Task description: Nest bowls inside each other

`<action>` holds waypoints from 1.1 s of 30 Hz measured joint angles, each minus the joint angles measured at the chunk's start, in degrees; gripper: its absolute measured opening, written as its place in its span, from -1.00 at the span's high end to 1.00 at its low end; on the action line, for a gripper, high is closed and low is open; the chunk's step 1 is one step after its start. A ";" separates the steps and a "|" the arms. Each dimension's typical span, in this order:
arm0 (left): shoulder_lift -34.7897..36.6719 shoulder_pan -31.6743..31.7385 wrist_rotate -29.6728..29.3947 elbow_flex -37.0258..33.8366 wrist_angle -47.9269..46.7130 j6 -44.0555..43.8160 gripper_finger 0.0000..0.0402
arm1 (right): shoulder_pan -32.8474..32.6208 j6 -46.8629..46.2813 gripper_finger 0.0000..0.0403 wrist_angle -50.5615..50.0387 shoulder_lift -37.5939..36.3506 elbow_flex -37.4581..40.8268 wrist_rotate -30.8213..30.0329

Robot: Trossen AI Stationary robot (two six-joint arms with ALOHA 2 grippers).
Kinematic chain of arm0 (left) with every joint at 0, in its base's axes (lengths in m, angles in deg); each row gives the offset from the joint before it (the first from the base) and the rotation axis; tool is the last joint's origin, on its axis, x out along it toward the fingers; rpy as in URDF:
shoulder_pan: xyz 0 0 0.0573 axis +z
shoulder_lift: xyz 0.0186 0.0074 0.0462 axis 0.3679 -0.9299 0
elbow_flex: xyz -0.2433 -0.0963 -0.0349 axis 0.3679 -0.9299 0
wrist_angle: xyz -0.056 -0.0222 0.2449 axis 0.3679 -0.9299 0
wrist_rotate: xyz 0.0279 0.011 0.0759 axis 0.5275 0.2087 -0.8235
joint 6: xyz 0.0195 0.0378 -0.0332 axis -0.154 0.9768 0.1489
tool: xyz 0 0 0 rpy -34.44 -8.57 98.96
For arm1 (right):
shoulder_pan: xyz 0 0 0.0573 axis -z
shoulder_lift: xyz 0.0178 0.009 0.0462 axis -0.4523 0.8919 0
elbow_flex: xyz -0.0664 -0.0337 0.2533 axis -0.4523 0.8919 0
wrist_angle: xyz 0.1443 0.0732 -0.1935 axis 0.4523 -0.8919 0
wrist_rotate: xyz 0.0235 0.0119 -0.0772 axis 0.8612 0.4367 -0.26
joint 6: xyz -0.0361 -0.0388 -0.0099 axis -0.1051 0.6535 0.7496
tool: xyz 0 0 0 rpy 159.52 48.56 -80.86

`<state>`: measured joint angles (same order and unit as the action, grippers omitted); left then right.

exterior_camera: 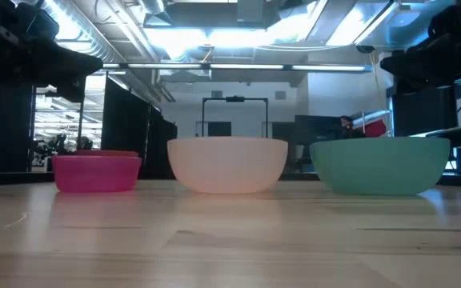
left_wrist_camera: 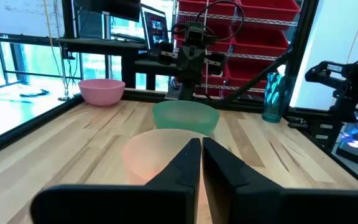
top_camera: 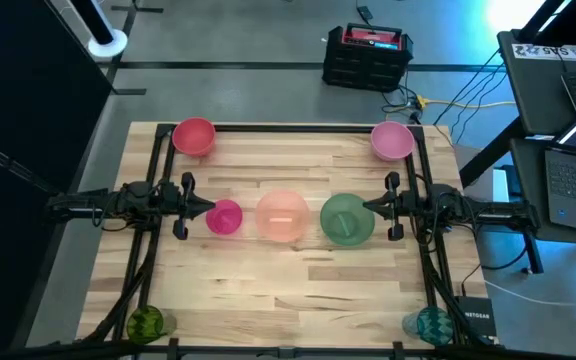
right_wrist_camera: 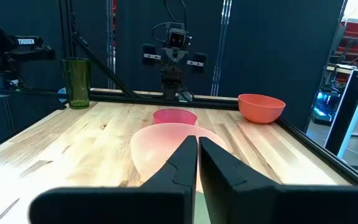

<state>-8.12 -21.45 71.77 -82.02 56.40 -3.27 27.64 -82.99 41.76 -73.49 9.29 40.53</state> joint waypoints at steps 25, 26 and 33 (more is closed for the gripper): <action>0.00 0.11 -0.22 0.04 2.04 4.20 1.00 | 0.00 0.01 1.00 0.00 0.00 0.00 0.00; -0.10 0.22 -0.28 0.27 2.06 4.11 1.00 | 0.00 0.00 1.00 -0.01 -0.02 0.02 0.00; -4.78 2.71 -2.69 7.43 -2.59 0.86 0.95 | 0.00 0.00 1.00 0.00 -0.02 0.01 0.00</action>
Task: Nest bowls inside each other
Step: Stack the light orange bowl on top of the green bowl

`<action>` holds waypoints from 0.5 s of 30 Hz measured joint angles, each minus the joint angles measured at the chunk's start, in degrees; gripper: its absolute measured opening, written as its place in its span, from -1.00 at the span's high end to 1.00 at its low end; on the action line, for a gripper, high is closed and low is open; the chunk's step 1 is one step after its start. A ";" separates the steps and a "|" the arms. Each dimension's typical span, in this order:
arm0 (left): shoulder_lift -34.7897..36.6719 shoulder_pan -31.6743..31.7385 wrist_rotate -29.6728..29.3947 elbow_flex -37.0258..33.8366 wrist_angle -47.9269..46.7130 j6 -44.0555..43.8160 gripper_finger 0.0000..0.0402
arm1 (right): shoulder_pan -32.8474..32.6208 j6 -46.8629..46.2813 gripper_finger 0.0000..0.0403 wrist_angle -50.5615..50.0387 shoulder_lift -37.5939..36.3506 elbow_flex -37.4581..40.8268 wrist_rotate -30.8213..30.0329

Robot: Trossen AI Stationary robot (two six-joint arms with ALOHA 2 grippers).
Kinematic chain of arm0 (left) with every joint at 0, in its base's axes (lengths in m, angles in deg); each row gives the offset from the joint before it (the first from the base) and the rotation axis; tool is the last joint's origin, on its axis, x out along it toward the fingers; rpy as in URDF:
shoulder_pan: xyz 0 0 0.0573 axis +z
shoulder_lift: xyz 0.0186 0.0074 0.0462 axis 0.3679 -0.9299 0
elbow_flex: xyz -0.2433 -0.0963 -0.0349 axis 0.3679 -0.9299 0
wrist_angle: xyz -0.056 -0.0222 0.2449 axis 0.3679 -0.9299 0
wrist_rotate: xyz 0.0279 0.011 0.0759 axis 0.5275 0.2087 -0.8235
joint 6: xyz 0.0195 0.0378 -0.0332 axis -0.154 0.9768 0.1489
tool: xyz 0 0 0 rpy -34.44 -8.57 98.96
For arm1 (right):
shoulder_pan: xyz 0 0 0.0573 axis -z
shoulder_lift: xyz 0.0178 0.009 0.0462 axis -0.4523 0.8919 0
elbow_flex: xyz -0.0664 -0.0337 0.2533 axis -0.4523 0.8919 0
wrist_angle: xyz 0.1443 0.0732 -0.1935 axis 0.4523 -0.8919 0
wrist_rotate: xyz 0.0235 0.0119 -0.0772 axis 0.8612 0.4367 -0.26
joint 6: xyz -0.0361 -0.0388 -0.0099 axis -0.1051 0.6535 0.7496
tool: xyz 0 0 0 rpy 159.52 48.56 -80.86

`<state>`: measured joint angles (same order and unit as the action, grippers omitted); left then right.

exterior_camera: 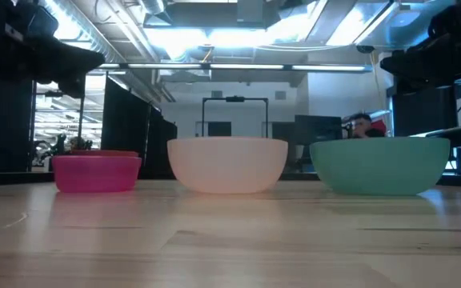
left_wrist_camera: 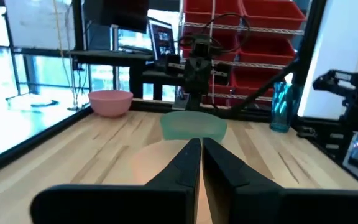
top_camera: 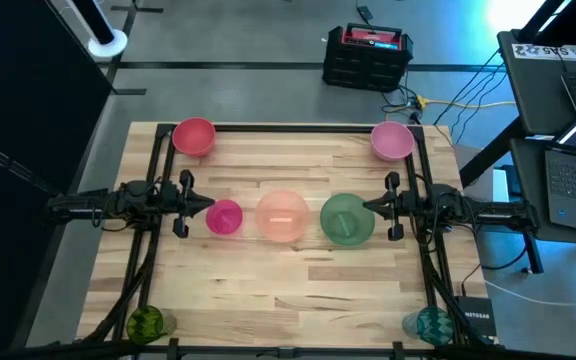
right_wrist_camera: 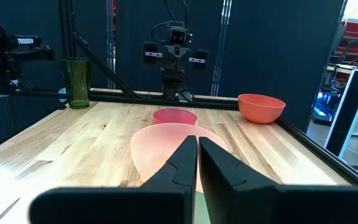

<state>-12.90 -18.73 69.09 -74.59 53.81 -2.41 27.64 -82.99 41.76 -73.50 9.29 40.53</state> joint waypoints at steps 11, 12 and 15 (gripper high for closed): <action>-15.63 4.39 -5.02 18.90 -8.85 -3.16 0.76 | 0.00 0.02 1.00 -0.01 0.00 0.01 0.02; -20.07 4.92 -5.27 23.02 -10.00 -2.71 0.71 | 0.00 0.02 1.00 0.01 0.00 0.01 0.00; -34.14 6.55 -5.42 35.58 -14.81 -3.17 0.57 | 0.00 0.55 1.00 -0.03 0.00 0.01 -0.95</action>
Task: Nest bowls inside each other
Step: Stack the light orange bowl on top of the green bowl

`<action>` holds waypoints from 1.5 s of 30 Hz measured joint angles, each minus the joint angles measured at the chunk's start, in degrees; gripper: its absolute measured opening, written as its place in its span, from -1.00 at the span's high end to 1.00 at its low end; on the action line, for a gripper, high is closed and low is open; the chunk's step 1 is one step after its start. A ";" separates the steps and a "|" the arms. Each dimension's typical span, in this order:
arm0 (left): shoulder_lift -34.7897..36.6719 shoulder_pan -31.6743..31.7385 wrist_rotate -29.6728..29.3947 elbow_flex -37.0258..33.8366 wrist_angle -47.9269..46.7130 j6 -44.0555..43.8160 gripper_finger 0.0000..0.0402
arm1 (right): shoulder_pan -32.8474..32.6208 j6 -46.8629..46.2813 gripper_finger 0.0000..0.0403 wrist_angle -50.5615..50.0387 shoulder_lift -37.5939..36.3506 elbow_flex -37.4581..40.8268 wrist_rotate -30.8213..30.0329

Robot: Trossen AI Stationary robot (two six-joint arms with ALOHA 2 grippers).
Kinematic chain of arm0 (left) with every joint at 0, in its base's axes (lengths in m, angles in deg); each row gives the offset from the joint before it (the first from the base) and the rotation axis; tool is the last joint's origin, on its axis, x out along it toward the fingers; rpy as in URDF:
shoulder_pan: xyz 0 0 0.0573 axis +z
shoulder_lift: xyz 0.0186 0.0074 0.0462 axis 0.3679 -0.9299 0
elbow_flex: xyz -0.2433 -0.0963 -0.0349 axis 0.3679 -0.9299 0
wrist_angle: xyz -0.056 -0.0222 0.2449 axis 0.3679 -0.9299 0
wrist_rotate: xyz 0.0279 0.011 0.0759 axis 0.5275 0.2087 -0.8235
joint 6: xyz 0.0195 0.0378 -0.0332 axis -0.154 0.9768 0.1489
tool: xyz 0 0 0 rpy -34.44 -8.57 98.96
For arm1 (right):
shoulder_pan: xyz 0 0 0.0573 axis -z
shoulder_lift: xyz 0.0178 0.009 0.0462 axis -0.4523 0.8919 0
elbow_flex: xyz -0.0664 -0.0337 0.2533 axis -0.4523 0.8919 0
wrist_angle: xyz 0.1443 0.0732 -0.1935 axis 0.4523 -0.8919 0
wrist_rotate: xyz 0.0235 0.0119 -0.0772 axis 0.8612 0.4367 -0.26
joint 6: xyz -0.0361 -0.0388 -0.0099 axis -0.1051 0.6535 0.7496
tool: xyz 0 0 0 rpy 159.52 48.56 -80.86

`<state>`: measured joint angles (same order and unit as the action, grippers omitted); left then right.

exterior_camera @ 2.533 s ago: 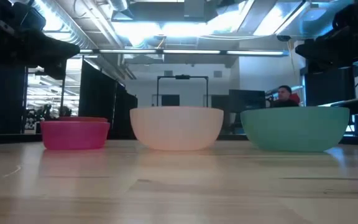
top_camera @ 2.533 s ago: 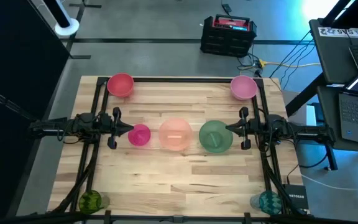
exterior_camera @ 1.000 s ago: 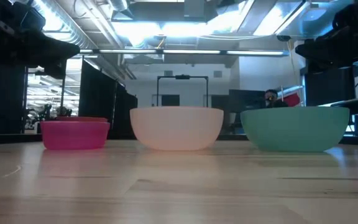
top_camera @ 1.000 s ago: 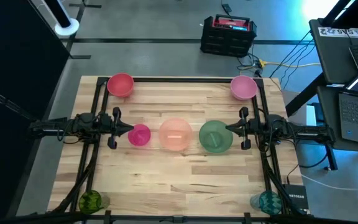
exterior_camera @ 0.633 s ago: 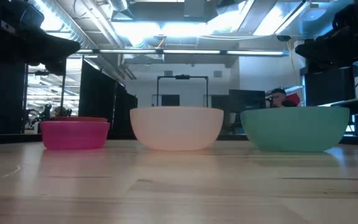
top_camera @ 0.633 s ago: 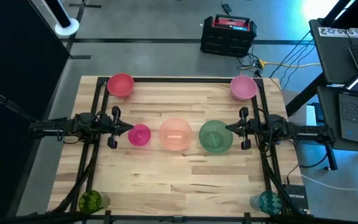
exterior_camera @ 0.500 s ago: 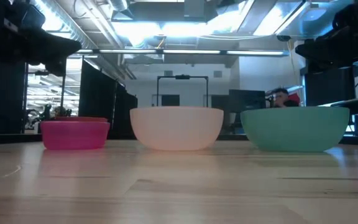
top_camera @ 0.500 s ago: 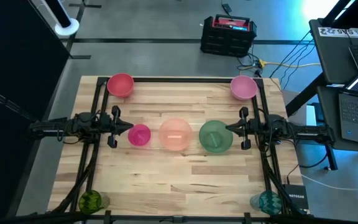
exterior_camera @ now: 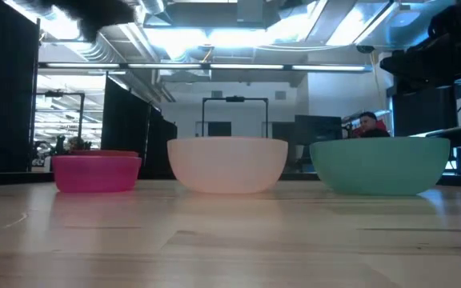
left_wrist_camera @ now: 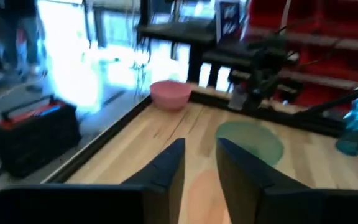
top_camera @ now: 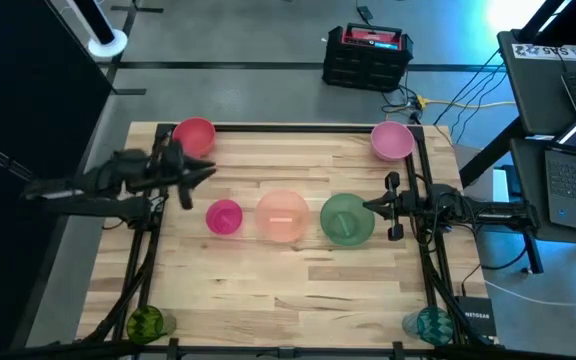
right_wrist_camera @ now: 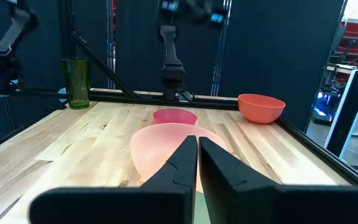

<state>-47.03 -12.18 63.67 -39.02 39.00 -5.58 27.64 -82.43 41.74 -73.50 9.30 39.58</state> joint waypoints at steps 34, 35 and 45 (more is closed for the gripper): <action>-70.33 3.63 3.33 48.81 -38.29 8.20 0.43 | 0.00 -0.09 1.00 -0.16 0.00 -0.02 -0.97; -70.71 3.78 3.45 48.81 -38.06 8.27 0.43 | 0.00 -0.10 1.00 -0.16 0.00 0.00 -0.95; -73.58 4.11 5.65 48.82 -37.63 10.01 0.43 | 0.00 -0.09 1.00 -0.17 0.00 -0.02 -0.95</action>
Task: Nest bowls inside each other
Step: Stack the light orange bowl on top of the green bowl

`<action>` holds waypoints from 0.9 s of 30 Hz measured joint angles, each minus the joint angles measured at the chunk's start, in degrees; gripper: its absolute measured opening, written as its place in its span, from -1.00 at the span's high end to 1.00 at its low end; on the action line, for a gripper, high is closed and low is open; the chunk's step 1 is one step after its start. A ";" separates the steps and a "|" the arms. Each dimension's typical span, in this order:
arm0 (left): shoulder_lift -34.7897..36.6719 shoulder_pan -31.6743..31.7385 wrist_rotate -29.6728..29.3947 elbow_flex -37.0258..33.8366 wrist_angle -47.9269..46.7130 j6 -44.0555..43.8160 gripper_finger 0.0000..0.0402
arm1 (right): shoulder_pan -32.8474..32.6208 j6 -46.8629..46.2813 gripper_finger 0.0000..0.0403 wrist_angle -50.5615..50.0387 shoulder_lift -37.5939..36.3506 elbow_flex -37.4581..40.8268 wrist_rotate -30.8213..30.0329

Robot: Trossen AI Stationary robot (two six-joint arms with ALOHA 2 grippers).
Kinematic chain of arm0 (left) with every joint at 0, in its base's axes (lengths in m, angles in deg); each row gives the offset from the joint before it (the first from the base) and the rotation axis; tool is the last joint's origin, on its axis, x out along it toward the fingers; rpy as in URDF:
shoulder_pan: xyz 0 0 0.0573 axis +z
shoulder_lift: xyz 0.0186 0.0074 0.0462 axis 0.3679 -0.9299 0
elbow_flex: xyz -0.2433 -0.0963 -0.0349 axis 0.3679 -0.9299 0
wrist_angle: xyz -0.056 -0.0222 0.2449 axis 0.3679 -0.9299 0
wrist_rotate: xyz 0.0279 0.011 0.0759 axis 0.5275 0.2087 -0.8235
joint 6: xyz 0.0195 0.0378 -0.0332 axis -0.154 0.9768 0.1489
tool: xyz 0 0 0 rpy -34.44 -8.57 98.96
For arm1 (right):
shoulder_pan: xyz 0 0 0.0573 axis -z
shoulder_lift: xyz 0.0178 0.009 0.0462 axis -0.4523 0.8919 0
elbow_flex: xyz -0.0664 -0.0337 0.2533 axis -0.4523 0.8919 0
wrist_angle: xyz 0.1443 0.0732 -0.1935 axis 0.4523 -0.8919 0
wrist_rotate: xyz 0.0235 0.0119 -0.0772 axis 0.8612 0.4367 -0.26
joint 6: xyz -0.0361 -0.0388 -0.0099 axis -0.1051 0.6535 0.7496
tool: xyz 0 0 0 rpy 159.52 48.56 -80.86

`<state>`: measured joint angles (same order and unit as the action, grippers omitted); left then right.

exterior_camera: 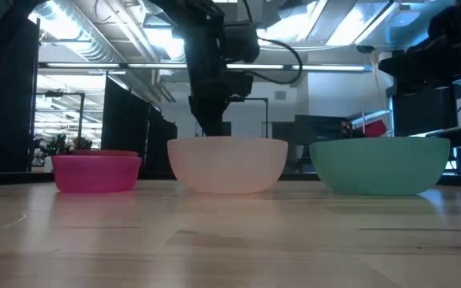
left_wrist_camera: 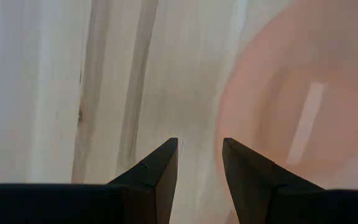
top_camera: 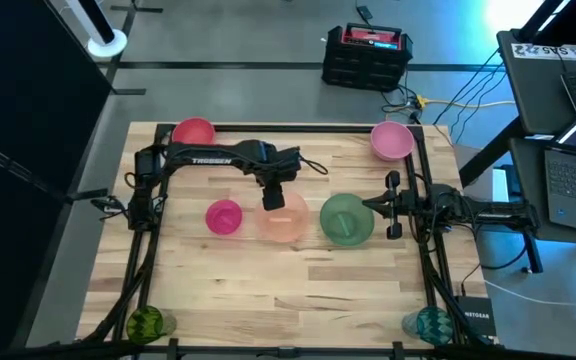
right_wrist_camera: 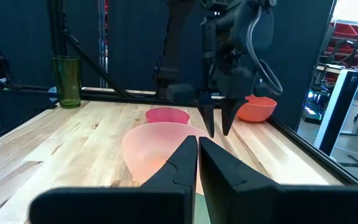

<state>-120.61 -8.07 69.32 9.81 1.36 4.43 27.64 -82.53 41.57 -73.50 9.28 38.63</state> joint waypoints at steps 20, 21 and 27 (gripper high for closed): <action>-4.78 0.31 2.46 -0.01 0.84 2.63 0.78 | 0.00 0.00 1.00 -0.01 0.00 0.00 0.00; -4.77 0.31 3.23 -0.01 0.48 2.72 0.88 | 0.00 0.00 1.00 -0.01 0.00 0.00 0.00; -4.44 0.20 4.96 6.51 -1.29 2.23 0.97 | 0.00 0.00 1.00 -0.01 0.00 0.00 -0.01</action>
<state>-125.05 -7.88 74.28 16.31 0.07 6.66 27.64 -82.53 41.56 -73.50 9.28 38.61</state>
